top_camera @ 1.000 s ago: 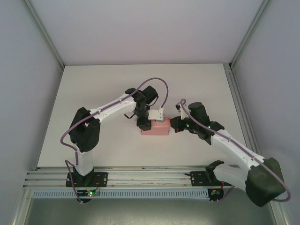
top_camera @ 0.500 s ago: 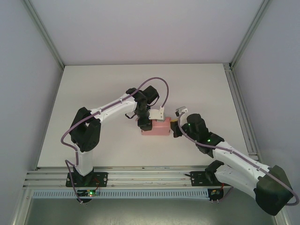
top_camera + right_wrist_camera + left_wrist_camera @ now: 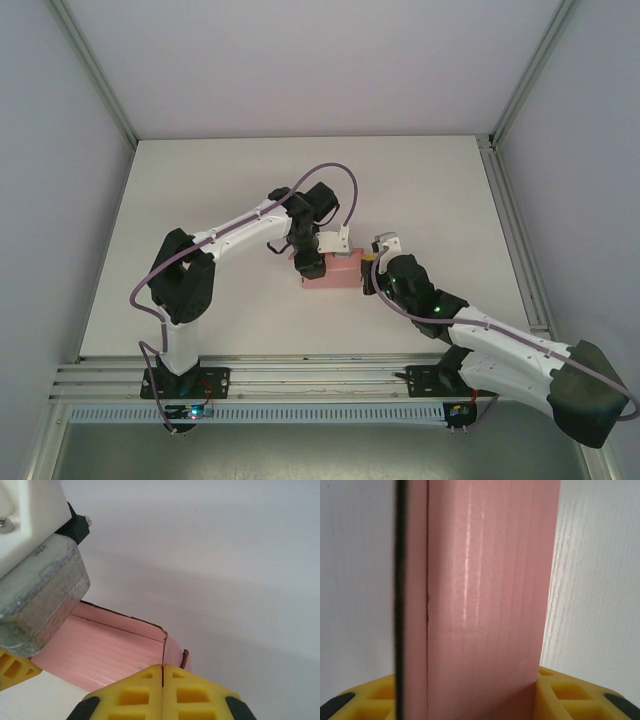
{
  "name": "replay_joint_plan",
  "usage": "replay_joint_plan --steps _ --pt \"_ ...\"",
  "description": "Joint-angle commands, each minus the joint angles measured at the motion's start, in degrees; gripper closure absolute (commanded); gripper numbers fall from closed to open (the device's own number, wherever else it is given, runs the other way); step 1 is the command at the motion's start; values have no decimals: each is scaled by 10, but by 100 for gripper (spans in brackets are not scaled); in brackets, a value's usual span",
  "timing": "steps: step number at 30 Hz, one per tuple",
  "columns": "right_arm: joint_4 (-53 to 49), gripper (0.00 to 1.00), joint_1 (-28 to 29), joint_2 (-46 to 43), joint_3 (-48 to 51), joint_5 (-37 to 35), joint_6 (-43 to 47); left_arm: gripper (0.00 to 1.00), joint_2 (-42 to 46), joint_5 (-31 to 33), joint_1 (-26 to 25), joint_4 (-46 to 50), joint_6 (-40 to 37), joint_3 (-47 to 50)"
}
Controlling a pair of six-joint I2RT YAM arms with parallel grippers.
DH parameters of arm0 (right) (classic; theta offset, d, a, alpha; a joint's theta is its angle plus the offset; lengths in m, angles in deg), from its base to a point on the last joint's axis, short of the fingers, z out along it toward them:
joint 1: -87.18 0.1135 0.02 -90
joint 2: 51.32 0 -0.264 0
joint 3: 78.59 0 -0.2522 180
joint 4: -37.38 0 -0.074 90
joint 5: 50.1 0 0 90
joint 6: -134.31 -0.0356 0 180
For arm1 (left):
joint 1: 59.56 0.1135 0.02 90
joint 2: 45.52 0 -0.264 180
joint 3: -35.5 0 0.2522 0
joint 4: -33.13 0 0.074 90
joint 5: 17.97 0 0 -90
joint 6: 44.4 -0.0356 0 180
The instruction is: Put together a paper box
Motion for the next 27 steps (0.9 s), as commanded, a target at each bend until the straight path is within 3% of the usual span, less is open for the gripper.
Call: replay_joint_plan --steps 1,7,16,18,23,24,27 --pt "-65 100 15 2 63 14 -8 54 -1 -4 3 -46 31 -9" --pt "-39 100 16 -8 95 11 0 50 1 -6 2 -48 41 -13" --pt "-67 100 26 25 41 -14 -7 39 8 5 3 -50 62 -26" --pt "-96 100 33 24 13 -39 -8 28 10 10 2 -52 69 -28" --pt "-131 100 58 49 -12 -111 -25 13 27 19 2 -56 98 -31" --pt "-140 100 63 57 -15 -128 -33 3 33 18 2 -57 103 -29" --pt "-169 100 71 78 -35 -160 -47 0 58 23 2 -64 132 -24"
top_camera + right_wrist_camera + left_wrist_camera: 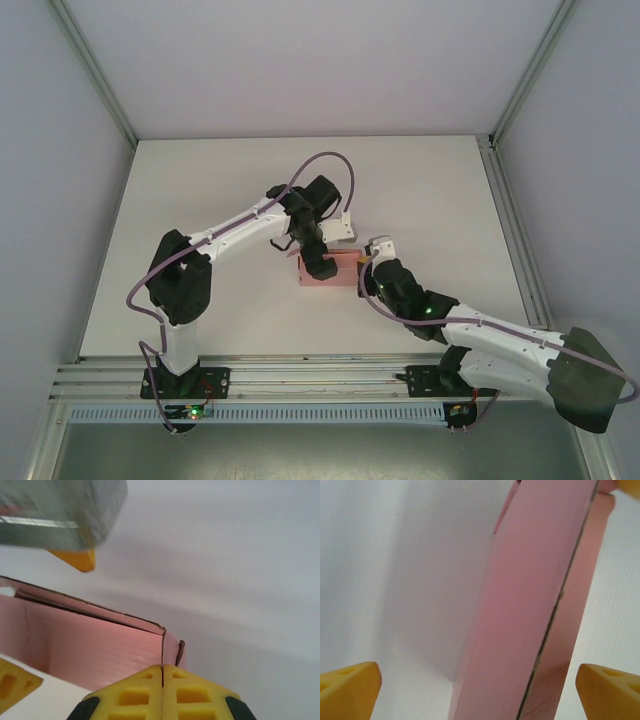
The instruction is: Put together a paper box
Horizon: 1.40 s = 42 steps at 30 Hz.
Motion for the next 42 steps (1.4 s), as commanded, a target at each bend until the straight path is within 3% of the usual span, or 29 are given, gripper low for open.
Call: replay_joint_plan --steps 1,9,14,21,24,31,42 --pt "-135 100 10 36 -5 -56 -25 0 53 20 3 -29 50 -5" --pt "-154 100 15 50 -36 -70 -36 0 128 171 4 -36 237 63" --pt "-157 100 17 58 -44 -65 -37 10 185 159 4 -77 313 153" --pt "-192 100 27 87 -81 -79 -52 23 169 122 4 -61 396 138" --pt "-196 100 33 96 -94 -80 -63 34 156 116 3 -46 419 127" --pt "-199 100 46 104 -109 -87 -75 37 157 125 -1 -21 451 152" --pt "-216 100 56 108 -121 -92 -69 67 126 126 -2 18 470 136"
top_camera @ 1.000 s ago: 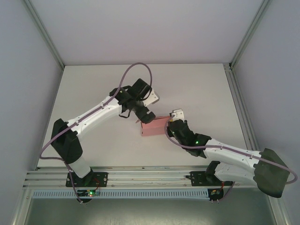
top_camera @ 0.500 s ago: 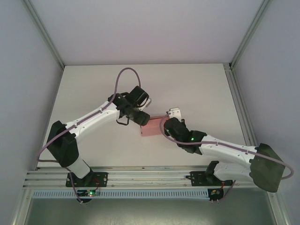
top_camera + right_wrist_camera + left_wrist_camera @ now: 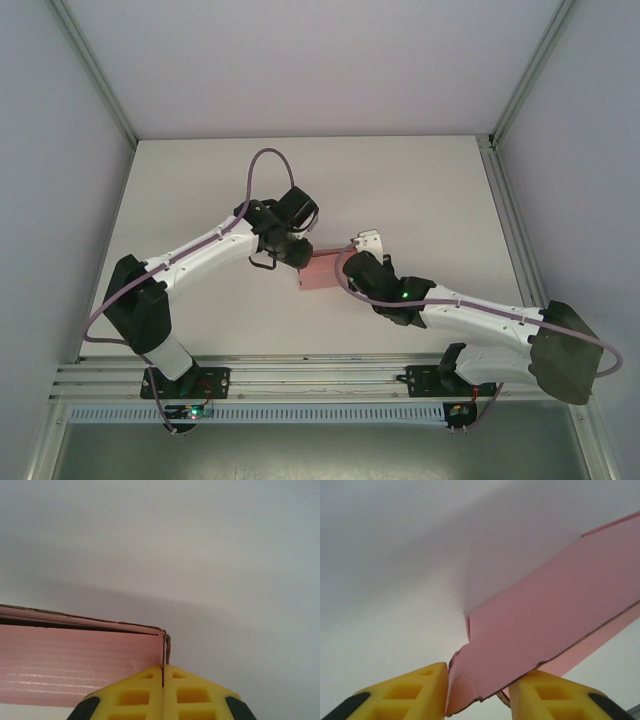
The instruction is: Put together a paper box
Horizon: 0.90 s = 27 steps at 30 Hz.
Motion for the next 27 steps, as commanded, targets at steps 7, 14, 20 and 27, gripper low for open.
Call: replay_joint_plan --steps 7,14,20,27 --pt "-54 100 7 10 7 15 -8 73 -25 -13 -2 52 26 -9" --pt "-56 100 9 31 -12 21 -1 100 -53 -50 2 66 61 -47" --pt "-66 100 17 54 -24 5 -4 100 -118 -127 33 160 66 -121" --pt "-57 100 26 78 -30 14 -14 96 -140 -210 62 142 112 -135"
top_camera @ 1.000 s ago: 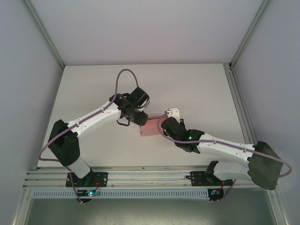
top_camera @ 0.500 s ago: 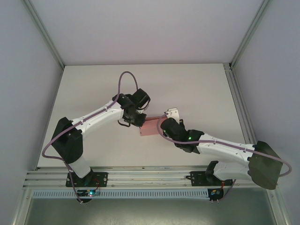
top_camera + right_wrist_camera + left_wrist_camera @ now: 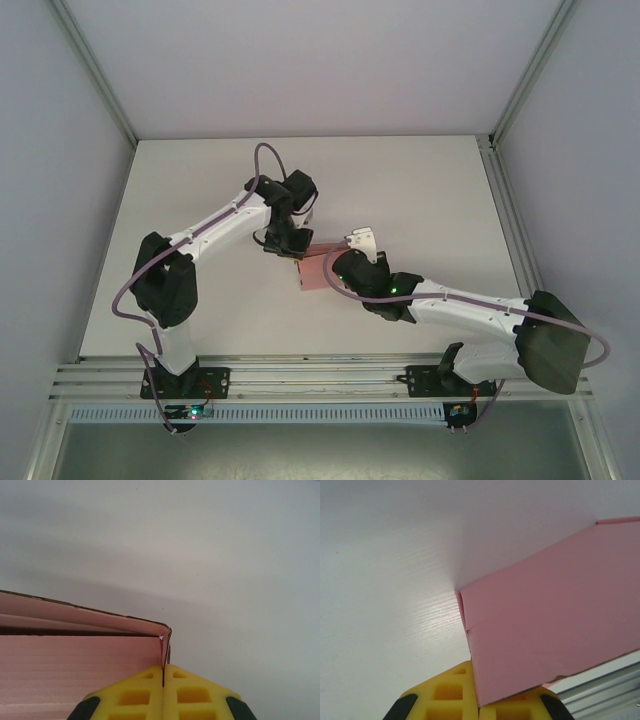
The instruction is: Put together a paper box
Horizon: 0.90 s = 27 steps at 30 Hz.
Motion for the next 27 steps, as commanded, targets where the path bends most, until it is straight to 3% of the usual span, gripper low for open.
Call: replay_joint_plan --steps 1,5,9,14,18,27 --pt "-41 100 17 23 6 65 -14 99 -29 -111 12 -1 54 -3" --pt "-33 100 22 21 10 73 -22 100 -33 -183 29 -15 97 -10" --pt "-25 100 24 22 19 72 -30 100 -38 -120 28 35 85 -33" --pt "-17 100 28 24 24 71 -32 100 -36 -107 25 19 89 9" --pt "-24 100 27 30 24 69 -33 100 -35 -30 22 69 43 5" --pt "-23 100 27 44 17 67 -30 100 -1 -16 12 32 65 63"
